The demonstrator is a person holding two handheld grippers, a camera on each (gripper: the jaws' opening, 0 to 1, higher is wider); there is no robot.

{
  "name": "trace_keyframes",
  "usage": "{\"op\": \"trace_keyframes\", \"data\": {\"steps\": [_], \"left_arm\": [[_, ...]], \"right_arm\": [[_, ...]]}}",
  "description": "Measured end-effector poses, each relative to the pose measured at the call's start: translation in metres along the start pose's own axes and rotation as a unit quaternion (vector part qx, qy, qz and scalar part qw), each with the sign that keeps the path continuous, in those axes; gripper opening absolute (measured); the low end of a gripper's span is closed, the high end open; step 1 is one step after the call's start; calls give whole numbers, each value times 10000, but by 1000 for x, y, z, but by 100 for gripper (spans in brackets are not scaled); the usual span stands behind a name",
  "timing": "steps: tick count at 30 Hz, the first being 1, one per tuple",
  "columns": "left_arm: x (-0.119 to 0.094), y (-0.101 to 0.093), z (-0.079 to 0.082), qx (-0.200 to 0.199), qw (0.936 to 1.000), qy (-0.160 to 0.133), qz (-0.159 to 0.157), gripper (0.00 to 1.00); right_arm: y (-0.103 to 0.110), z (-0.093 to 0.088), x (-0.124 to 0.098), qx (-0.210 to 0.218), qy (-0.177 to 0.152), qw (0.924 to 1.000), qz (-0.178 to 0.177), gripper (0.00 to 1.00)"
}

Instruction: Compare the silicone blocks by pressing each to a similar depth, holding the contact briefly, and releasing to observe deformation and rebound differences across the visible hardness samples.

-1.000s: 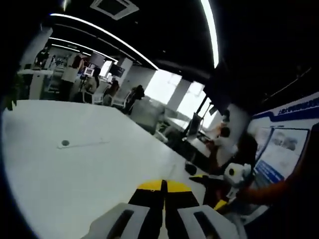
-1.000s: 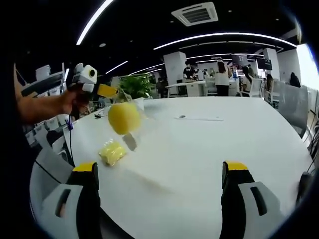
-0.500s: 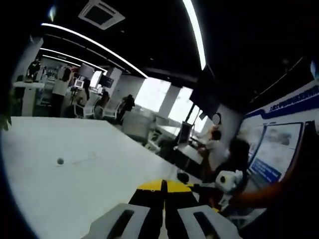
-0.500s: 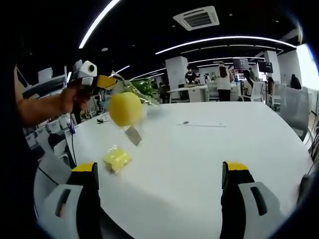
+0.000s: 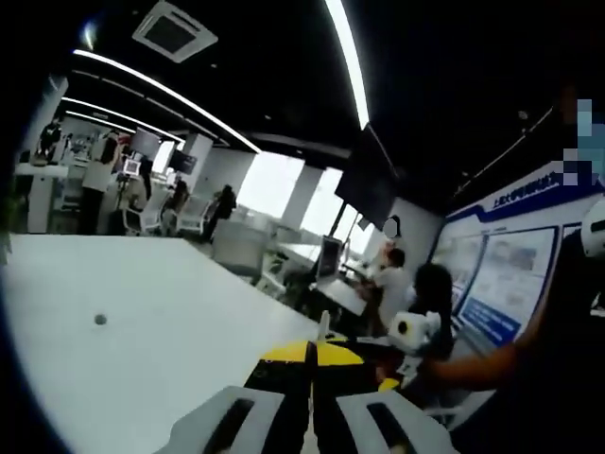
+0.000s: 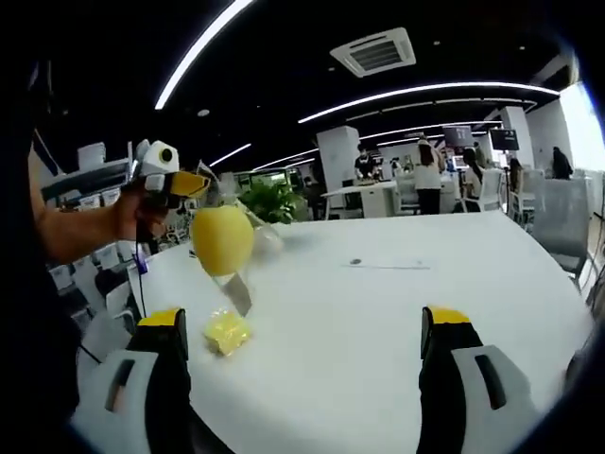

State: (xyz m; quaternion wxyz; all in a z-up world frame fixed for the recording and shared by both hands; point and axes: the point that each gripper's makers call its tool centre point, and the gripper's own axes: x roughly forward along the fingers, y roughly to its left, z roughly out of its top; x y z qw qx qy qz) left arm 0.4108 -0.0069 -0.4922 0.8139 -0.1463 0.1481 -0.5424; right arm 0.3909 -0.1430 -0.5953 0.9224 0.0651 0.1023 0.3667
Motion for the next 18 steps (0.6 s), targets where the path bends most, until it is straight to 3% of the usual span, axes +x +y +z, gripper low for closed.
{"op": "trace_keyframes", "data": {"steps": [4, 8, 14, 18], "left_arm": [[2, -5, 2, 17, 10000, 21, -46, 0], [1, -11, 8, 62, 9999, -25, -135, 0], [-4, -18, 21, -93, 9991, -219, -339, 0], [-5, -24, 22, -99, 9988, -241, -407, 0]], "right_arm": [[14, 28, 8, -185, -60, 9989, 420, 96], [21, 46, 14, -305, -55, 9969, 723, 96], [29, 51, 23, -417, -45, 9938, 1029, 96], [47, 54, 26, -230, -316, 9883, 1477, 95]]}}
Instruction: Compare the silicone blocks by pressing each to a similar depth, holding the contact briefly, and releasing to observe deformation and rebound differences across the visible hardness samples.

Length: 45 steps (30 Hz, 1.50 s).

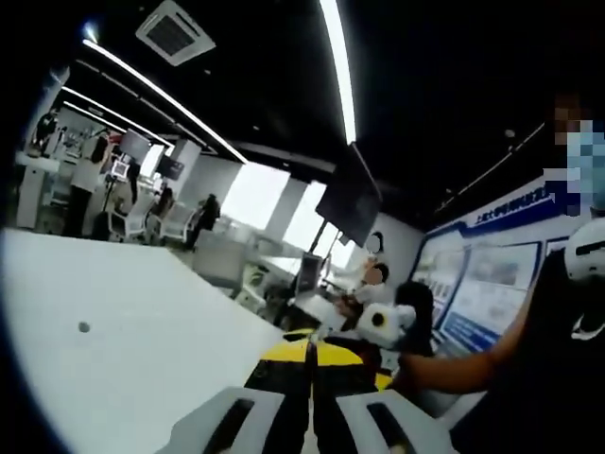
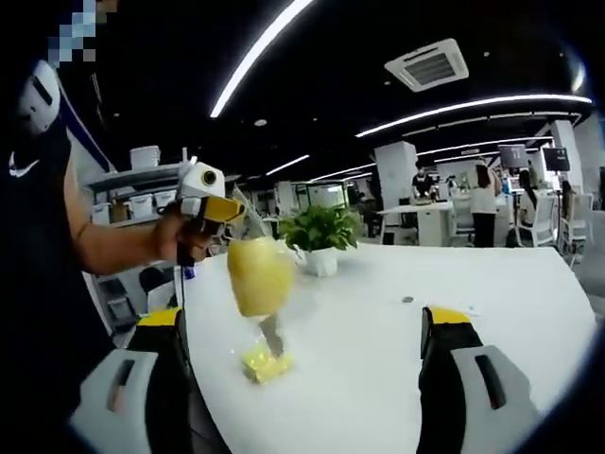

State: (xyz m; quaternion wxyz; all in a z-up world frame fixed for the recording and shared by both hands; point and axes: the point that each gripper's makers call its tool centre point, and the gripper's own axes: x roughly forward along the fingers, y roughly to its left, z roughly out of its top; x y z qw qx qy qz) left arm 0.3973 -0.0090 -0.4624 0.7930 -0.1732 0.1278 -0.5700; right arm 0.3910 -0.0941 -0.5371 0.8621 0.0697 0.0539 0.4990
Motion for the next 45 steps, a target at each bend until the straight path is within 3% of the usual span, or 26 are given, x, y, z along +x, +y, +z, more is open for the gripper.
{"op": "trace_keyframes", "data": {"steps": [3, 7, 9, 15, 28, 45], "left_arm": [[-1, 1, -2, 62, 10000, 53, 21, 0], [-3, 0, -6, 119, 9999, 112, 15, 0], [-3, -1, -9, 116, 9998, 164, 7, 0], [-1, -8, -11, 92, 9997, 182, -100, 0], [7, -12, -16, -7, 9995, 248, -193, 0], [4, -14, -15, -108, 9994, 228, -250, 0]], "right_arm": [[1, -4, 5, 103, -45, 9999, 123, 86], [2, -12, 13, 131, -34, 9997, 188, 85], [11, -11, 16, -59, -102, 9990, 436, 82], [22, -12, 24, -97, -107, 9960, 877, 72], [40, -21, 56, -48, -45, 9885, 1514, 52], [48, -13, 60, 79, -278, 9838, 1770, 28]]}}
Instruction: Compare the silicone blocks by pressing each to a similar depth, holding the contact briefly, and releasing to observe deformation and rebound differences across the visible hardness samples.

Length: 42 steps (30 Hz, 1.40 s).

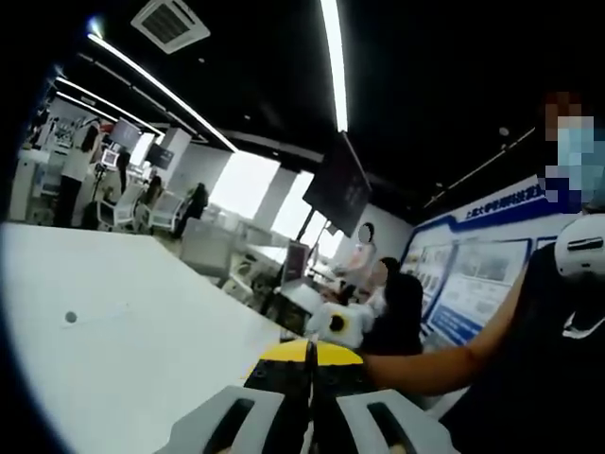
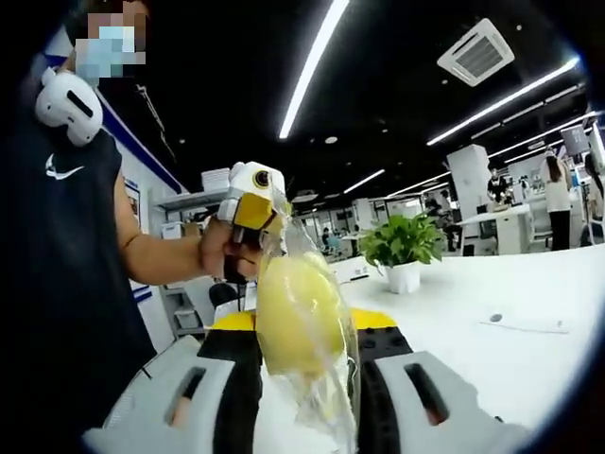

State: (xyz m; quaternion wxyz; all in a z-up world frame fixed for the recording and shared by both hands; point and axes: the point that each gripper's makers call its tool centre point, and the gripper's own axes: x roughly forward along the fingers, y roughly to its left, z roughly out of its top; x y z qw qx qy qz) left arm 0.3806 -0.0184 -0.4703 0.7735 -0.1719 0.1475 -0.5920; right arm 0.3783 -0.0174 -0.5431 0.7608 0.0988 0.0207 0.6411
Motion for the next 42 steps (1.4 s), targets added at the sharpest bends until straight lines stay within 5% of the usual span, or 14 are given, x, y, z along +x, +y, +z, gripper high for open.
{"op": "trace_keyframes", "data": {"steps": [10, 16, 18, 22, 42], "left_arm": [[-2, 5, 1, 52, 9999, -71, 141, 0], [-7, 11, 3, 355, 9990, -86, 263, 0], [-7, 14, 2, 180, 9992, -95, 350, 0], [-4, 14, -3, 731, 9964, 3, 419, 0], [-8, 10, -12, 603, 9979, 118, 198, 0]], "right_arm": [[4, 1, 1, 120, 320, 9994, -25, 15], [6, -1, 3, 804, 691, 9942, -157, 11], [9, -2, 3, 989, 756, 9922, -67, 10], [6, -4, -1, 838, 832, 9929, -156, 8], [9, -10, -5, 587, 1281, 9898, -205, 4]]}}
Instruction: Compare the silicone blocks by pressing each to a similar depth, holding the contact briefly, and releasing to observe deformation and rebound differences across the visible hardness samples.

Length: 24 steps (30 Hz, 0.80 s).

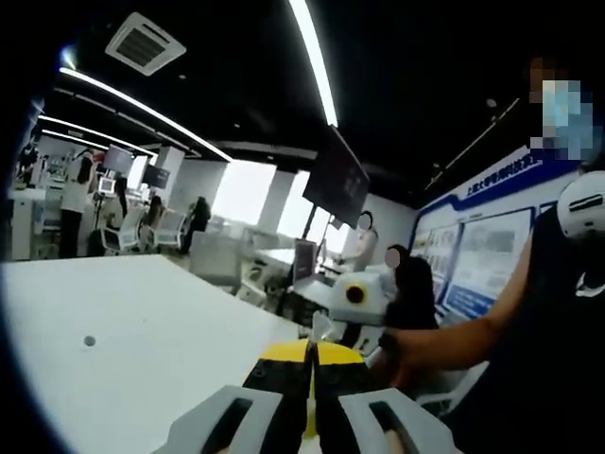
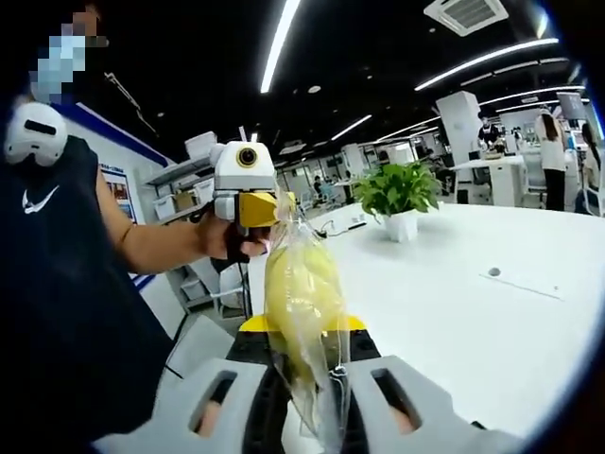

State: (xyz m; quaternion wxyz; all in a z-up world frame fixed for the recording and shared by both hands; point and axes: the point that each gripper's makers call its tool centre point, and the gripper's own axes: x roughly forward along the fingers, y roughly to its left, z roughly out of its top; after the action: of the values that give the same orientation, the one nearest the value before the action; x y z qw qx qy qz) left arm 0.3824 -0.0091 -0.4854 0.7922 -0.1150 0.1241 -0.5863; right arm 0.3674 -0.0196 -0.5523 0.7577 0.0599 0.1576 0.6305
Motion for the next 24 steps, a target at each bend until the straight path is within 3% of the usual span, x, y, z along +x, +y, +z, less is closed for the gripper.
{"op": "trace_keyframes", "data": {"steps": [1, 16, 24], "left_arm": [[-1, -2, -1, 59, 9999, 27, -97, 0], [-5, 8, 3, 277, 9992, -195, 203, 0], [-7, 8, 2, 134, 9997, -154, 148, 0]], "right_arm": [[-1, -1, 0, -48, 26, 10000, -32, 4], [-6, 3, 6, -185, 113, 9997, -145, 3], [-4, 3, 8, -197, 138, 9996, -125, 3]]}}
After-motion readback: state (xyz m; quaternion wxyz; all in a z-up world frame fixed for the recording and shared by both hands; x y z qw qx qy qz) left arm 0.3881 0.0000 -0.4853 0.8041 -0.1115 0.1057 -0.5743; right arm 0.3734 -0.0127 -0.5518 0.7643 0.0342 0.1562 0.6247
